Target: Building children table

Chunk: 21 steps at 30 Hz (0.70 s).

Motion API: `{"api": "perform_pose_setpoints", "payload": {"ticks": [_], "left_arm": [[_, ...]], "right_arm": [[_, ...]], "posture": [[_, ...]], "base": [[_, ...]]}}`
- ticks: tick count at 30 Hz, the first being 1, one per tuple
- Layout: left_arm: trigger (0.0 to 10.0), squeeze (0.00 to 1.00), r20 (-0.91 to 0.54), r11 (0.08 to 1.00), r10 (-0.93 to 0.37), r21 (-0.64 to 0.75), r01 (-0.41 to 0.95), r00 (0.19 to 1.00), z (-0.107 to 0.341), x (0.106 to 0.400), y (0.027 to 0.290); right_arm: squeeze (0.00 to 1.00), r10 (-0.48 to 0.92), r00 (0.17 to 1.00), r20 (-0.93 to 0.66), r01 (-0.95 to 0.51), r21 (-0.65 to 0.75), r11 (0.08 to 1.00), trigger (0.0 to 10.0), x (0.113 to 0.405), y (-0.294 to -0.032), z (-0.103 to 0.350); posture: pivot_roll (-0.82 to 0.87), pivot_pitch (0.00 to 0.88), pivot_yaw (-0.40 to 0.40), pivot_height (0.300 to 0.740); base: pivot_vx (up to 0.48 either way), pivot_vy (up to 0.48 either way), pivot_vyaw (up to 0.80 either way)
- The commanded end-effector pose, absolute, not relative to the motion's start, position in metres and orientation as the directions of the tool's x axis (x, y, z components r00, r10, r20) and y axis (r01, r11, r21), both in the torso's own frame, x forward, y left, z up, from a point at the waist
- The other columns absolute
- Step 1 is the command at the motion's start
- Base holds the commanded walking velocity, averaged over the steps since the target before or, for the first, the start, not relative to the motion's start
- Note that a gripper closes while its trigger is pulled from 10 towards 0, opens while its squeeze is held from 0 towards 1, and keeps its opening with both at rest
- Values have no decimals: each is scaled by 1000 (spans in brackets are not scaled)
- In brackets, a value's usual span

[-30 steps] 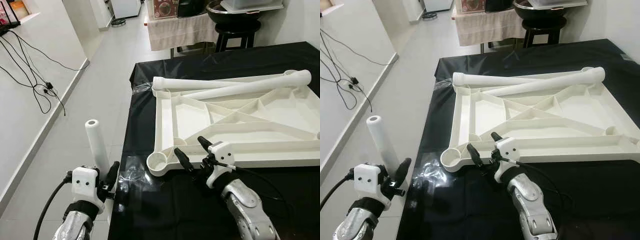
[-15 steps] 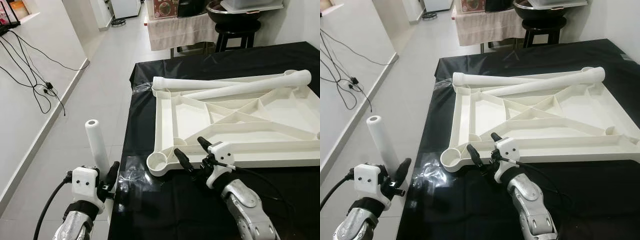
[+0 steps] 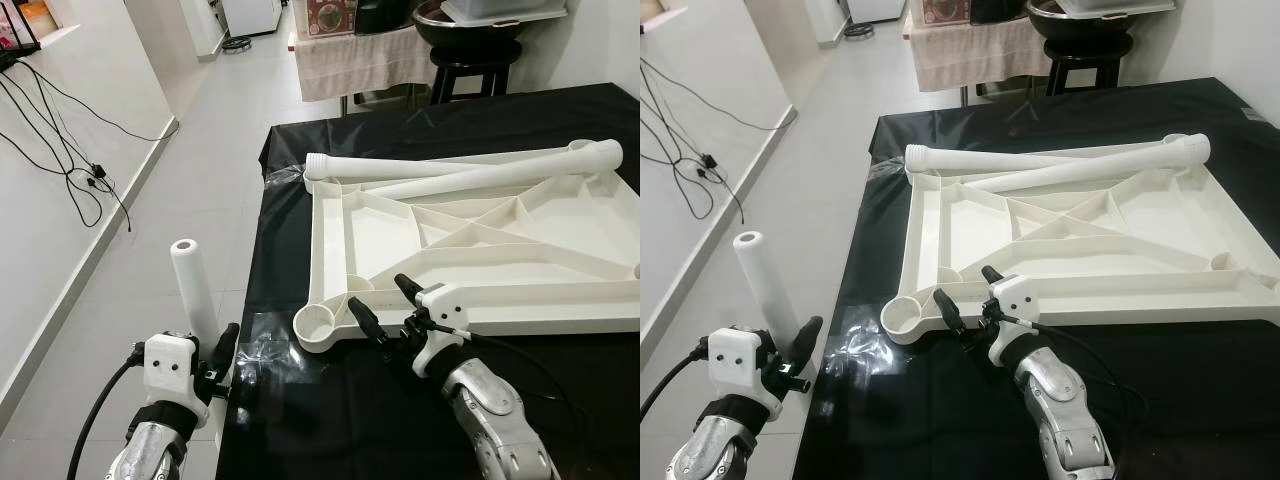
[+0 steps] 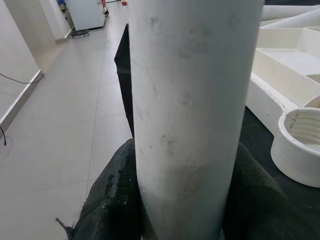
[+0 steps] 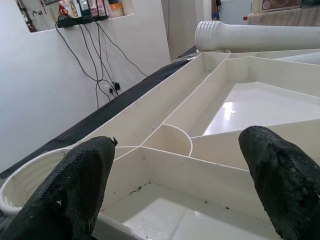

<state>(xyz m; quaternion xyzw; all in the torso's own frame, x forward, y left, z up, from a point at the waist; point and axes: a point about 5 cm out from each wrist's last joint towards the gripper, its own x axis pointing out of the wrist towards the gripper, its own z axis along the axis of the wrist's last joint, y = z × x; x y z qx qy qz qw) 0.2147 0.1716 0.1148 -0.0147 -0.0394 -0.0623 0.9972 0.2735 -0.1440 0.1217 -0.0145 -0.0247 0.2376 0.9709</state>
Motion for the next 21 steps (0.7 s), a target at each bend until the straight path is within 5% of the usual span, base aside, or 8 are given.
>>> {"api": "perform_pose_setpoints", "payload": {"ticks": [1,21], "left_arm": [[10000,0,87,993,-108,-27,111,990,118,213,177],[10000,0,84,993,-109,-28,112,990,116,212,176]], "right_arm": [[0,471,881,43,-471,-21,882,10000,274,-141,122],[0,472,881,39,-471,-18,882,10000,273,-142,120]], "posture": [[-135,136,109,740],[-136,124,108,740]], "base": [[0,0,0],[0,0,0]]}}
